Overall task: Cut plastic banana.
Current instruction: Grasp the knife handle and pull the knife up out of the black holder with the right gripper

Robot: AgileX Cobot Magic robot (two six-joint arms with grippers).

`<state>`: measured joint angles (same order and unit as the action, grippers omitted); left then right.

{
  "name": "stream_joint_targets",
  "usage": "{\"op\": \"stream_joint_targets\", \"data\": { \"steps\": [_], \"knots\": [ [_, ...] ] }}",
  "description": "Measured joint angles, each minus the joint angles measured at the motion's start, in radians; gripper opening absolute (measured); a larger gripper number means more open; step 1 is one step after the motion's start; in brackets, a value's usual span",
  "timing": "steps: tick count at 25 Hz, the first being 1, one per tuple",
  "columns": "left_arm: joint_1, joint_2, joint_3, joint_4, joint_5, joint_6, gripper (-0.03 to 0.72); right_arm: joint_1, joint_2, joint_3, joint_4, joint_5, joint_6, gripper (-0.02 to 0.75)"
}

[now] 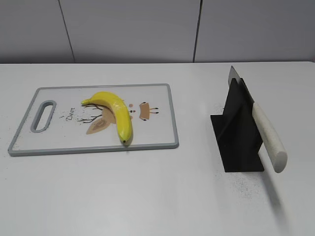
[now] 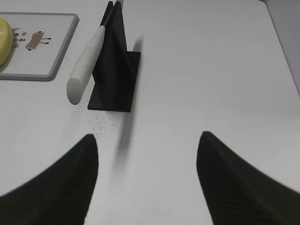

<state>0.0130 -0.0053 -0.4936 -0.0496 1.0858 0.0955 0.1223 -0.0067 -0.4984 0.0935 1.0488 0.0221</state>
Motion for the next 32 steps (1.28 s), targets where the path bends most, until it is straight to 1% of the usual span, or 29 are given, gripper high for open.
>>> {"op": "stream_joint_targets", "data": {
  "steps": [2, 4, 7, 9, 15, 17, 19, 23, 26, 30, 32],
  "knots": [
    [0.000, 0.000, 0.000, 0.000, 0.000, 0.000, 0.490, 0.000, 0.000, 0.000, 0.000, 0.000, 0.000, 0.528],
    [0.000, 0.000, 0.000, 0.000, 0.000, 0.000, 0.511, 0.000, 0.000, 0.000, 0.000, 0.000, 0.000, 0.528],
    [0.000, 0.000, 0.000, -0.002, 0.000, 0.000, 0.588, 0.000, 0.000, 0.000, 0.013, 0.000, 0.000, 0.528],
    [0.000, 0.000, 0.000, -0.004, 0.000, 0.000, 0.610, 0.000, 0.000, 0.000, 0.037, 0.000, 0.000, 0.528],
    [0.000, 0.000, -0.003, -0.004, -0.011, 0.000, 0.603, 0.000, 0.000, 0.000, 0.090, -0.007, 0.000, 0.526],
    [0.000, 0.000, -0.010, -0.004, -0.026, 0.000, 0.595, 0.000, 0.009, -0.002, 0.093, -0.010, 0.000, 0.510],
    [0.000, 0.000, -0.016, -0.002, -0.061, 0.000, 0.591, 0.000, 0.058, -0.017, 0.092, -0.011, 0.000, 0.481],
    [0.000, 0.053, -0.022, 0.001, -0.104, 0.000, 0.590, 0.000, 0.226, -0.100, 0.079, -0.011, -0.007, 0.428],
    [0.000, 0.118, -0.026, 0.001, -0.108, 0.000, 0.589, 0.000, 0.367, -0.182, 0.077, 0.010, -0.013, 0.418],
    [0.000, 0.184, -0.059, 0.001, -0.114, 0.016, 0.589, 0.000, 0.565, -0.302, 0.076, 0.125, -0.014, 0.413],
    [0.000, 0.196, -0.066, 0.001, -0.117, 0.031, 0.589, 0.000, 0.666, -0.360, 0.077, 0.156, -0.014, 0.413]
  ]
}}
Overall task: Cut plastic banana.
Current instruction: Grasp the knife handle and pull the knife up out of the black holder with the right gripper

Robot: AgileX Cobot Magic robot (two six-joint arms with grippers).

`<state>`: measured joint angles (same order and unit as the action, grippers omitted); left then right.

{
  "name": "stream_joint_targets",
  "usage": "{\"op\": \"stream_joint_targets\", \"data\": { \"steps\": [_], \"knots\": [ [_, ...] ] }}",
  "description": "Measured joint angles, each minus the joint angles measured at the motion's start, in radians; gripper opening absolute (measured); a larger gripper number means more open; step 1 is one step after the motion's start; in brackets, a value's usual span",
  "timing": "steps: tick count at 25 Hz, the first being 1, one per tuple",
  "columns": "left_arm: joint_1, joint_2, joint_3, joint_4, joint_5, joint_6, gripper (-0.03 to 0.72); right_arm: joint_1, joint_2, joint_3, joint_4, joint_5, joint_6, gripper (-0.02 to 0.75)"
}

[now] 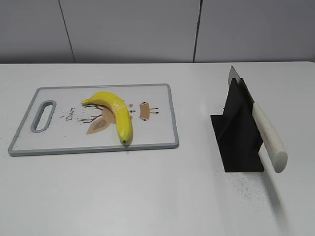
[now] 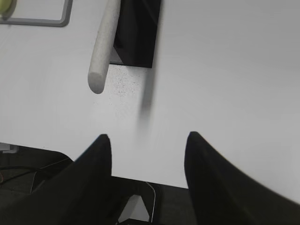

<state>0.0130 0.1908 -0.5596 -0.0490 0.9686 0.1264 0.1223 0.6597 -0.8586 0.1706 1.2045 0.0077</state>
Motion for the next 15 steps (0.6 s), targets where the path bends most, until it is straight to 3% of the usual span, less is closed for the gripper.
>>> {"op": "stream_joint_targets", "data": {
  "steps": [9, 15],
  "knots": [
    [0.000, 0.005, -0.003, 0.000, 0.007, 0.007, 0.566, 0.019, 0.334, -0.156, 0.160, 0.006, -0.014, 0.412],
    [0.000, -0.010, -0.003, 0.004, 0.010, 0.007, 0.565, 0.177, 0.532, -0.173, 0.130, -0.015, 0.036, 0.392]
  ]
}}
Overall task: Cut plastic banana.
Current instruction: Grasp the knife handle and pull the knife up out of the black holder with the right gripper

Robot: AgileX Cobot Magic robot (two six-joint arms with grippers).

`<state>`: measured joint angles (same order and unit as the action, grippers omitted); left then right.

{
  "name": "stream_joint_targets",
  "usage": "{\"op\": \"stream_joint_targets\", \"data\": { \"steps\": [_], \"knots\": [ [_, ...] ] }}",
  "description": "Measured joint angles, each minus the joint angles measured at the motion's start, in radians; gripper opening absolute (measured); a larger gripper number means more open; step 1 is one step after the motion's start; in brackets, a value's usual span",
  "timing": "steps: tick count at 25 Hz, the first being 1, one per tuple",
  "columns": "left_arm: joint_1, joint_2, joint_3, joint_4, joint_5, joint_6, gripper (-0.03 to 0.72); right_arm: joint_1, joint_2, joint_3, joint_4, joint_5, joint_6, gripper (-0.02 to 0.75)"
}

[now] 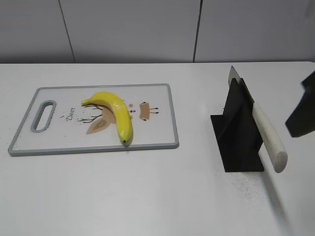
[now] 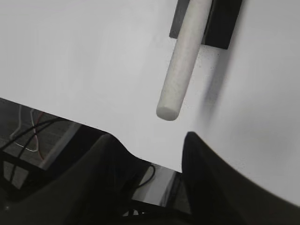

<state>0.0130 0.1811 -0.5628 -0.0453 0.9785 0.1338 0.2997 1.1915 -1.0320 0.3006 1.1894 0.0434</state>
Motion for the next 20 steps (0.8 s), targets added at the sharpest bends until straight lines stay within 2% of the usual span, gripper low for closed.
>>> {"op": "stream_joint_targets", "data": {
  "steps": [2, 5, 8, 14, 20],
  "knots": [
    [0.000, -0.005, 0.000, 0.015, 0.002, 0.000, 0.565, 0.074, 0.076, 0.000, -0.068, -0.025, 0.073, 0.385],
    [-0.006, -0.005, 0.000, 0.036, 0.005, 0.000, 0.565, 0.138, 0.183, 0.000, -0.151, -0.066, 0.161, 0.382],
    [-0.029, -0.005, 0.000, 0.045, 0.015, 0.000, 0.564, 0.146, 0.265, 0.000, -0.183, -0.114, 0.235, 0.398],
    [-0.044, -0.005, 0.000, 0.090, 0.031, 0.000, 0.564, 0.146, 0.350, 0.000, -0.206, -0.166, 0.323, 0.525],
    [-0.044, -0.005, 0.000, 0.095, 0.032, 0.000, 0.564, 0.146, 0.411, -0.001, -0.208, -0.166, 0.387, 0.503]
  ]
}}
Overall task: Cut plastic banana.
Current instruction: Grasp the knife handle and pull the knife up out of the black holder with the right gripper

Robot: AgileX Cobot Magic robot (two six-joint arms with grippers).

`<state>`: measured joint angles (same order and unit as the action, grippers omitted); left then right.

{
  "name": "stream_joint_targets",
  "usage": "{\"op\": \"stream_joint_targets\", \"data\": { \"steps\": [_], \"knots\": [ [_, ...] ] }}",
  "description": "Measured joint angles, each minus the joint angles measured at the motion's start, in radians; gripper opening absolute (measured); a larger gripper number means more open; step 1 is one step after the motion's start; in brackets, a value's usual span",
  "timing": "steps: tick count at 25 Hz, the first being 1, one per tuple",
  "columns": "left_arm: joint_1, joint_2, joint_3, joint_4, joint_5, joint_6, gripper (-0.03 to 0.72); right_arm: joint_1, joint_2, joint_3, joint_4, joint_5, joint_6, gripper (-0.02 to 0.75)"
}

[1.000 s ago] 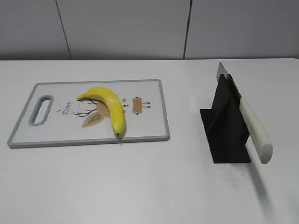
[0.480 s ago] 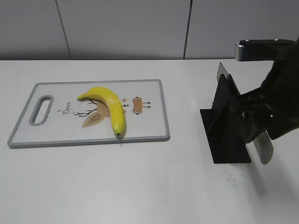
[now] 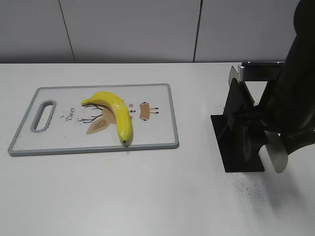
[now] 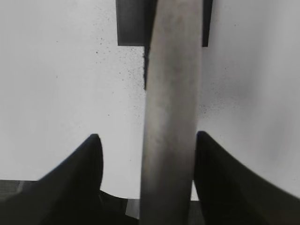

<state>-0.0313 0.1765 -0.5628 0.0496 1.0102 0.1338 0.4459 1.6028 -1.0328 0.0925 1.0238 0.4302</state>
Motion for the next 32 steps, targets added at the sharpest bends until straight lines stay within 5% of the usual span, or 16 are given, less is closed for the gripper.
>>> {"op": "stream_joint_targets", "data": {
  "steps": [2, 4, 19, 29, 32],
  "knots": [
    [0.000, 0.000, 0.000, 0.000, 0.000, 0.000, 0.564, 0.000, 0.015, 0.000, 0.000, 0.019, 0.015, 0.391],
    [0.000, 0.000, 0.000, 0.001, 0.000, 0.000, 0.564, 0.000, 0.020, 0.000, -0.008, 0.031, 0.036, 0.183],
    [0.000, 0.000, 0.000, 0.002, 0.000, 0.000, 0.563, 0.002, -0.083, -0.044, -0.007, 0.062, 0.069, 0.190],
    [0.000, 0.000, 0.000, 0.002, 0.000, 0.000, 0.563, 0.002, -0.120, -0.203, -0.083, 0.191, 0.089, 0.190],
    [0.000, 0.000, 0.000, 0.002, -0.001, 0.002, 0.562, 0.002, -0.121, -0.265, -0.092, 0.193, -0.033, 0.190]
  ]
}}
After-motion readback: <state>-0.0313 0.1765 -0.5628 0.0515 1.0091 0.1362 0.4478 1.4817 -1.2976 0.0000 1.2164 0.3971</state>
